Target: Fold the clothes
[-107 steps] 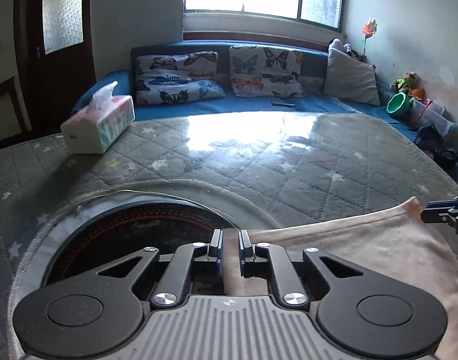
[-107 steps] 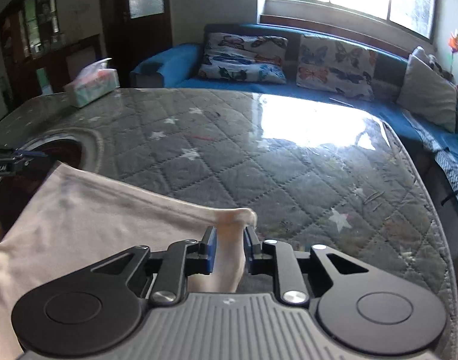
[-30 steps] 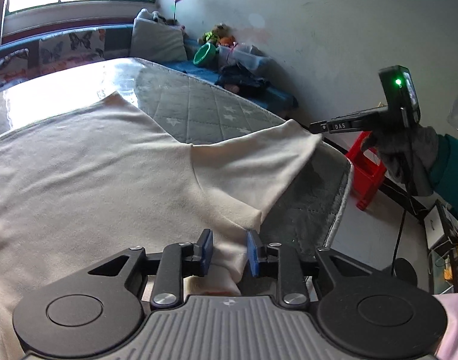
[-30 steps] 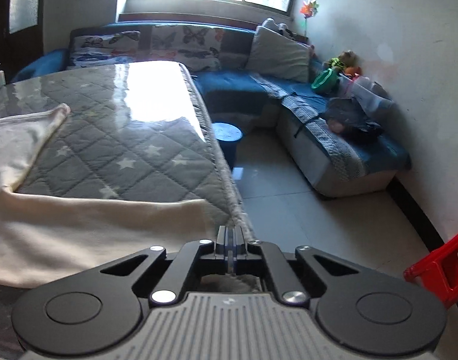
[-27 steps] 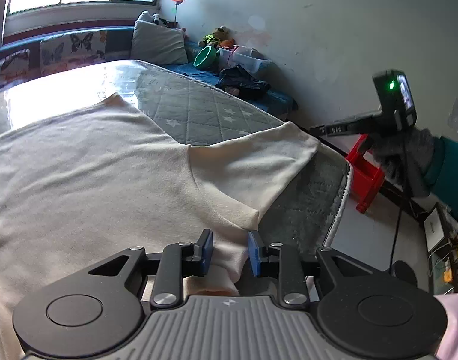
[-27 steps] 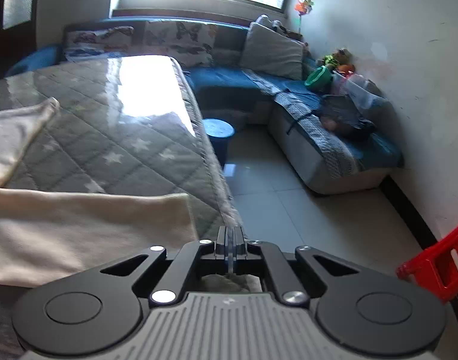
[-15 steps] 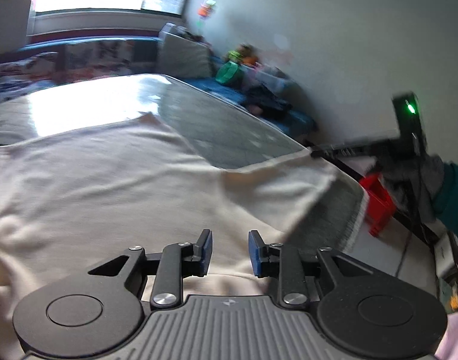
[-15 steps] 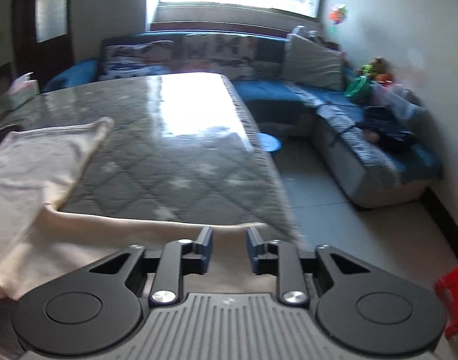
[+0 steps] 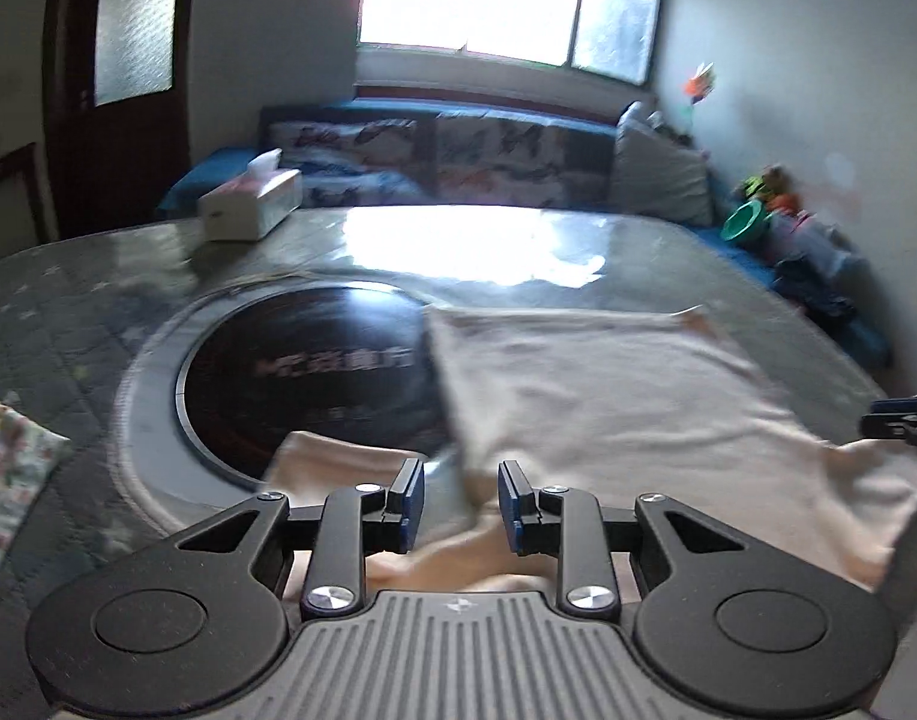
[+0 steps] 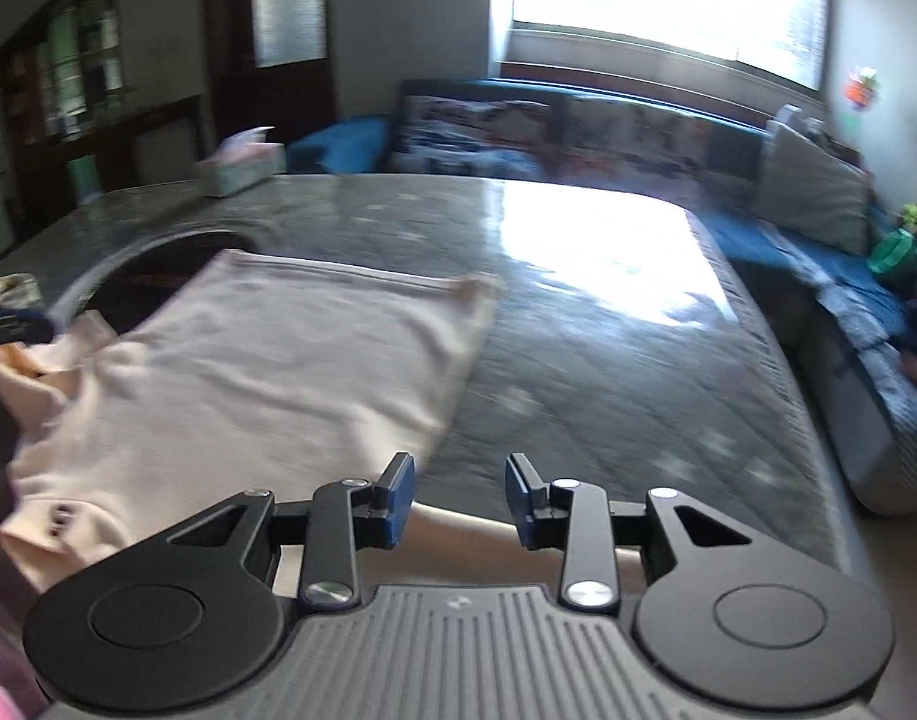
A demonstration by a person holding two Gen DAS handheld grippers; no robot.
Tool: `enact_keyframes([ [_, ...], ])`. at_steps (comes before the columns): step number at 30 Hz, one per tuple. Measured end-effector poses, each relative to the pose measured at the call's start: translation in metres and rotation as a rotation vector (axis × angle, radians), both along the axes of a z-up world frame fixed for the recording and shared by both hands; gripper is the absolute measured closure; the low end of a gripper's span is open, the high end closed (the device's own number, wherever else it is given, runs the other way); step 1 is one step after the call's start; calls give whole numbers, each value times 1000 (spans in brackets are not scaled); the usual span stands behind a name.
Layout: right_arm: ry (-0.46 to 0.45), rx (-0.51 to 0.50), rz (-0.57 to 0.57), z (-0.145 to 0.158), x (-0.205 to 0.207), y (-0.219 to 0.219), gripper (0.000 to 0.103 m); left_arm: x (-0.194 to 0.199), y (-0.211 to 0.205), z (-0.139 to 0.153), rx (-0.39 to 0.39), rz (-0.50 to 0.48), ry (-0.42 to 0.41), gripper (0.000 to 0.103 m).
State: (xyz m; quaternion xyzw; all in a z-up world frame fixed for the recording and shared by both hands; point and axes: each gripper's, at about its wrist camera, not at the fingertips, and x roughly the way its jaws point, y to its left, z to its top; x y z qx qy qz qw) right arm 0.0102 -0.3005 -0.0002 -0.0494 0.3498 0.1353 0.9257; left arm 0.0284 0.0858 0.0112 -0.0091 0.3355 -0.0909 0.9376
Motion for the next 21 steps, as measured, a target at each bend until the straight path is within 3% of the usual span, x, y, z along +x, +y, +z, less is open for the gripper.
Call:
enact_keyframes([
  [10, 27, 15, 189, -7, 5, 60, 66, 43, -8, -31, 132, 27, 105, 73],
  [12, 31, 19, 210, -8, 3, 67, 66, 43, -6, -33, 123, 26, 106, 73],
  [14, 37, 19, 237, -10, 3, 76, 66, 41, -4, -32, 120, 29, 97, 90],
  [16, 41, 13, 256, -13, 3, 82, 66, 38, 2, -31, 109, 51, 76, 98],
  [21, 61, 4, 280, -19, 5, 91, 66, 14, 40, -14, 0, 185, -43, 100],
])
